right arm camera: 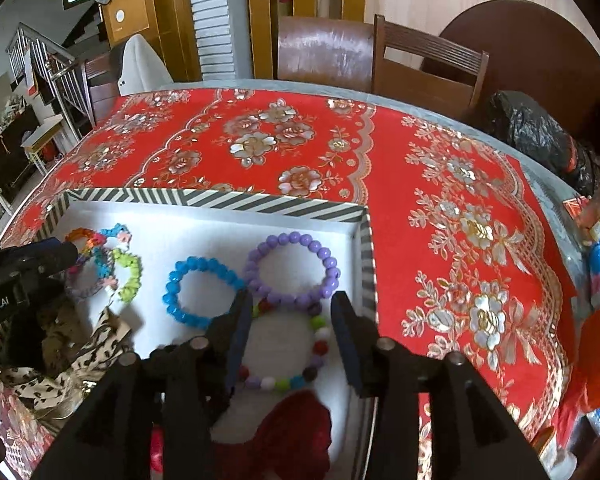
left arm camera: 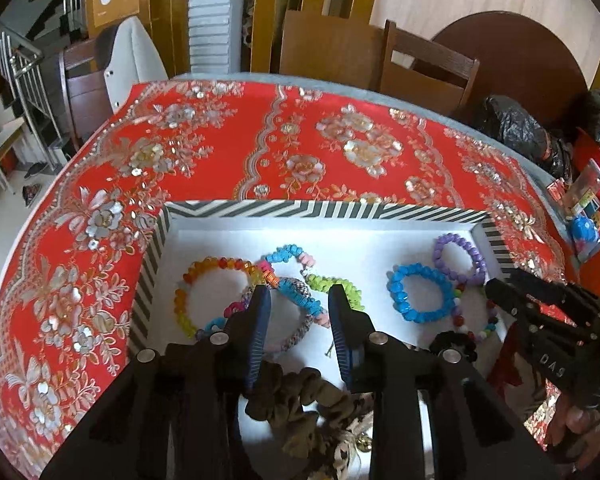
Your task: Organize jewelry
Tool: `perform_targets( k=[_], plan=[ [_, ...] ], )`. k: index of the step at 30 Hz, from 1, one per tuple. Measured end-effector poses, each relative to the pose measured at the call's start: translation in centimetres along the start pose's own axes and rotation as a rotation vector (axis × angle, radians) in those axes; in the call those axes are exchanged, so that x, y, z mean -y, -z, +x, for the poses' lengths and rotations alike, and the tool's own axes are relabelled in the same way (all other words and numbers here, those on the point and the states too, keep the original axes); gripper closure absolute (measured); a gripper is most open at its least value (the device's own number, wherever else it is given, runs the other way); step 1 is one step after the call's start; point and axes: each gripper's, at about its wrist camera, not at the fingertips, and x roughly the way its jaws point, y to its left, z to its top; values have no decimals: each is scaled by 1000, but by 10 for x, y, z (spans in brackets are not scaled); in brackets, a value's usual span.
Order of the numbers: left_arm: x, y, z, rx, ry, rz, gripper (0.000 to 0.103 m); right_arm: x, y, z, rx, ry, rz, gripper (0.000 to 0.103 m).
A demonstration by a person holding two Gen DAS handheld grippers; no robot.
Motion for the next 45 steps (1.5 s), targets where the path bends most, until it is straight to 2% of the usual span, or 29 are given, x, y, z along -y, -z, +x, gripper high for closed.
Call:
perform_targets(
  k=[13,25,38,45],
  plan=[
    [13,16,-39,94,-54,37,72,-3,29,-28,12,-15,54,54],
    [23,41,-60,127,-76,63,72,-7,56,-55,34,-26,83,49],
    [20,60,-80,154,-92,45,72,-23,66,-80,83,-23,61,47],
    [19,68,-93,179,-114,45,72,-30,70,-95,118,-11,42,41]
  ],
)
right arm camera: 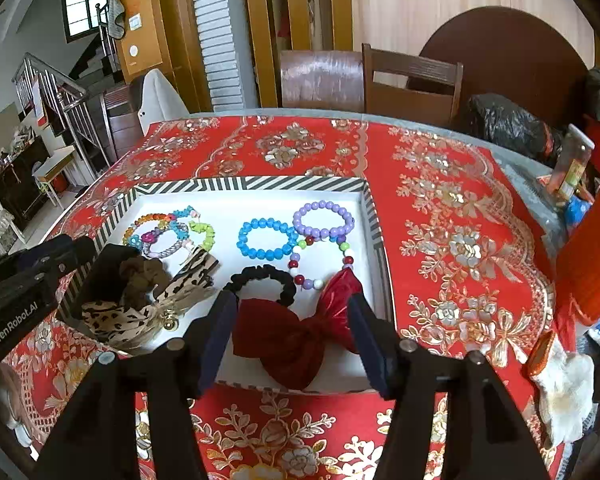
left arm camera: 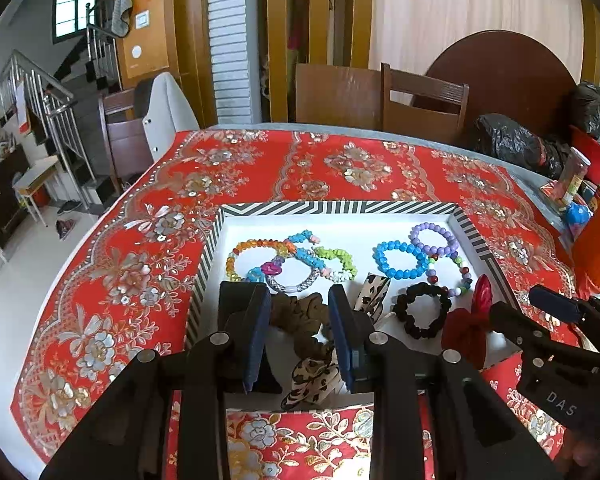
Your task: Organize jewelry
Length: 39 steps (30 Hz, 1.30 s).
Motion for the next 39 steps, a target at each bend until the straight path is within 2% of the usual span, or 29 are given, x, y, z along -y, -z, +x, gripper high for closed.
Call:
perform_targets(
  k=[11,21,39],
  plan=[
    [1,11,-11,3,-10,7,72,-6,8,-11,7,-9,0,41],
    [2,13,-27,41,-17,16,72,-13,15,-24,25,-1,-24,41],
    [5,21,-33,40,-25,26,72,-18,21,-33,38,-4,-32,37]
  ],
)
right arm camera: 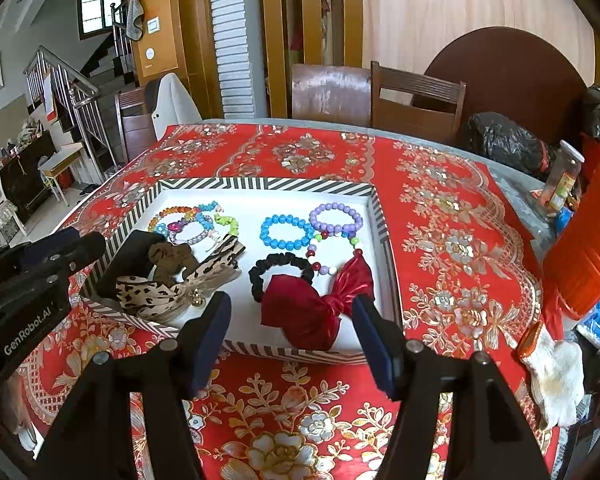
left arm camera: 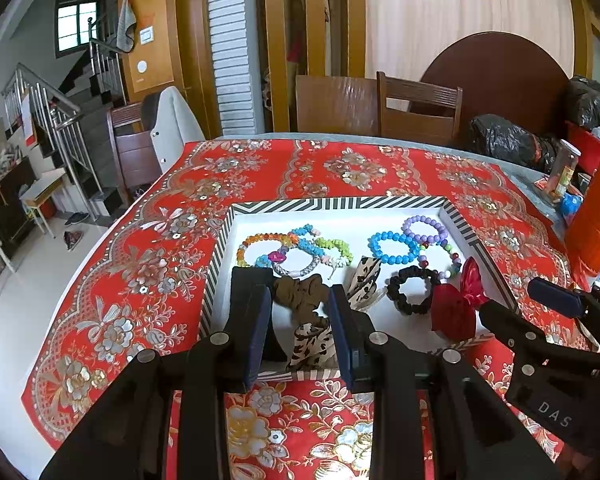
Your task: Organize jewelry
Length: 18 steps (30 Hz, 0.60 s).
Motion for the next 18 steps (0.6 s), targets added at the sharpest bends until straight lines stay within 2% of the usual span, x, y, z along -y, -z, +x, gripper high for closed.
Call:
perform_targets(
  k=[18],
  plan=[
    [3,0,1,5,-7,8,72,4,4,3,-12,-1,0,37]
  ],
)
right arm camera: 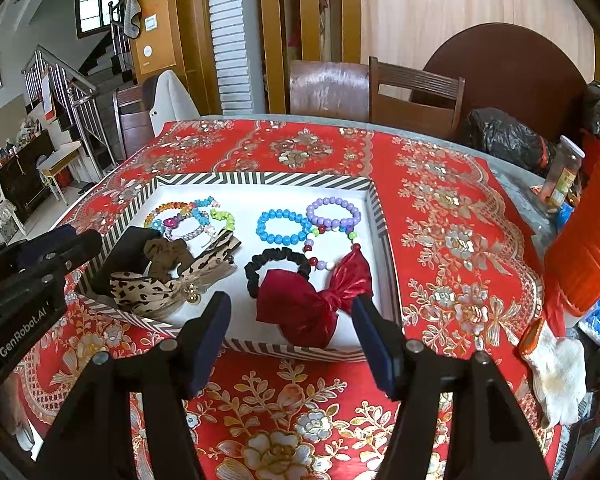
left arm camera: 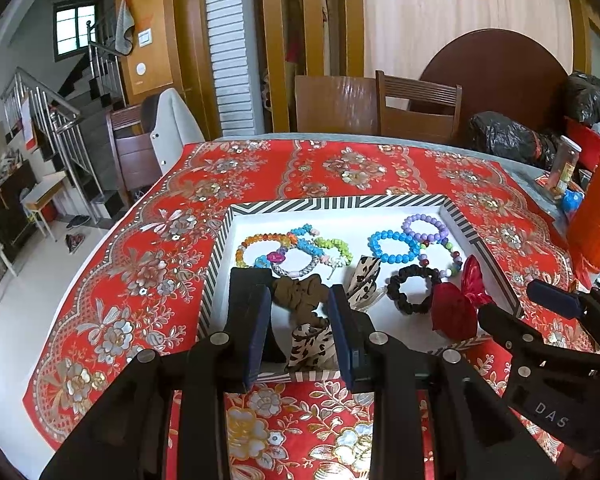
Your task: Organize jewelry
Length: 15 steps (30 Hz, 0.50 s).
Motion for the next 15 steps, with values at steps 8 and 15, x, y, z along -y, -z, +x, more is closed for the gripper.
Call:
perform_targets(
  k=[8,15],
  plan=[
    [1,1,2,-1,3,7,72,0,2,4,-6,-1,-1,37],
    [2,1,2,-4,3,8,72,-1,1,3,-6,-2,2,37]
  ],
)
